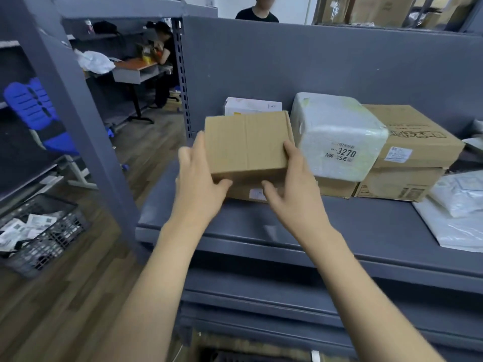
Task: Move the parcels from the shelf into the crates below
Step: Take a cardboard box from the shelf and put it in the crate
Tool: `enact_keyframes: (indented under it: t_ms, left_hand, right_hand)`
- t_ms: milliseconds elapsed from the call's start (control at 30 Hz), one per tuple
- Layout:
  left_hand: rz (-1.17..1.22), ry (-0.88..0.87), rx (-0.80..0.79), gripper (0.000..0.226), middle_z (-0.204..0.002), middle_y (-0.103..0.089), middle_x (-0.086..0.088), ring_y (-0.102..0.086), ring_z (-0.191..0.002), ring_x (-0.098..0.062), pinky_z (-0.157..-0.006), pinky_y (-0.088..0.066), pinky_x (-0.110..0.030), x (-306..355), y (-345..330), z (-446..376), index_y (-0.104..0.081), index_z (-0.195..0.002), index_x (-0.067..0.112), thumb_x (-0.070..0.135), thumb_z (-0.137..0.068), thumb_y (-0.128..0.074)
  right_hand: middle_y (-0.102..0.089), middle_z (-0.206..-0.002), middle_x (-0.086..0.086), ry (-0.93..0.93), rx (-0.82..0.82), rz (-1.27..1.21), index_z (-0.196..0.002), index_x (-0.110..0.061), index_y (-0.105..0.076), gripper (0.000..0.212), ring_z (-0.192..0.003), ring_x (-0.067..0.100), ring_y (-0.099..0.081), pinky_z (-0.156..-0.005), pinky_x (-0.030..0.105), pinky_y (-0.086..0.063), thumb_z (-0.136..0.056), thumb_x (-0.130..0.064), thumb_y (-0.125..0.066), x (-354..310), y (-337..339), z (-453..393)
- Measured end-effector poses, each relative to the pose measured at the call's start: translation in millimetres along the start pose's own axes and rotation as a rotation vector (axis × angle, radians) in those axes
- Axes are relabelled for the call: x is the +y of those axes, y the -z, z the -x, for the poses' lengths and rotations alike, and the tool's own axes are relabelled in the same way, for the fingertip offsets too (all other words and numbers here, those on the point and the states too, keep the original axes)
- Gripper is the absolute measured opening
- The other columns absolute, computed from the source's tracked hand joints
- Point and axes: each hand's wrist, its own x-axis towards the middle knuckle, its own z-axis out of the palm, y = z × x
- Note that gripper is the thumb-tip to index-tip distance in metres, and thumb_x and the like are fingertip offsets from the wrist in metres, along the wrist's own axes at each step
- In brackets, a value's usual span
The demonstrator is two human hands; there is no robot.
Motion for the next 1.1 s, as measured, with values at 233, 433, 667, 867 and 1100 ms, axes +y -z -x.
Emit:
enact_keyframes:
  t_ms: [233,433,667,867,1100]
  left_hand:
    - [0.214,0.005,-0.247,0.078,-0.111,-0.037,0.021,-0.046,-0.105,0.006,-0.087,-0.040,-0.015,-12.1,17.0,109.0,-0.033,-0.132,0.042,0.023,-0.071,-0.079]
    - [0.338,0.080,-0.361,0.051,-0.107,-0.048,0.026,-0.054,-0.099,0.009,-0.084,-0.046,-0.015,-7.3,20.3,144.0,-0.038,-0.112,0.032,0.025,-0.077,-0.075]
    - [0.120,-0.062,-0.452,0.105,-0.124,-0.030,0.028,-0.035,-0.114,0.006,-0.097,-0.032,-0.023,1.2,18.4,159.6,0.000,-0.146,0.047,0.026,-0.077,-0.076]
    - [0.030,-0.182,-0.546,0.076,-0.143,-0.021,0.022,-0.030,-0.127,-0.002,-0.097,-0.026,-0.020,4.7,9.0,177.1,-0.017,-0.142,0.037,0.023,-0.085,-0.065]
    - [-0.016,-0.155,-0.638,0.124,-0.153,0.001,0.025,-0.028,-0.131,-0.003,-0.098,-0.033,-0.022,3.1,15.8,184.4,0.030,-0.129,0.059,0.025,-0.075,-0.076]
  right_hand:
    - [-0.034,-0.134,-0.019,-0.078,-0.015,-0.262,-0.131,-0.024,-0.031,0.069,-0.124,-0.012,-0.035,-0.097,0.001,-0.029,-0.078,-0.024,-0.076,2.5,29.1,121.3]
    - [-0.046,-0.115,-0.010,-0.236,0.029,-0.487,-0.113,-0.043,-0.027,0.062,-0.113,0.014,-0.054,-0.093,0.022,-0.048,-0.077,-0.032,-0.076,14.4,41.1,176.9]
    - [-0.045,-0.117,-0.009,-0.307,-0.159,-0.337,-0.147,-0.038,-0.007,0.096,-0.114,-0.003,-0.047,-0.095,0.013,-0.043,-0.081,-0.020,-0.073,25.1,77.7,191.7]
    - [-0.032,-0.143,-0.014,-0.253,-0.228,-0.362,-0.135,-0.036,-0.037,0.071,-0.124,0.002,-0.045,-0.102,0.030,-0.045,-0.081,-0.007,-0.071,25.8,97.3,197.2]
    - [-0.038,-0.130,-0.021,-0.320,-0.368,-0.355,-0.138,-0.036,-0.020,0.083,-0.116,-0.003,-0.045,-0.089,0.010,-0.041,-0.078,-0.004,-0.066,23.8,102.5,208.1]
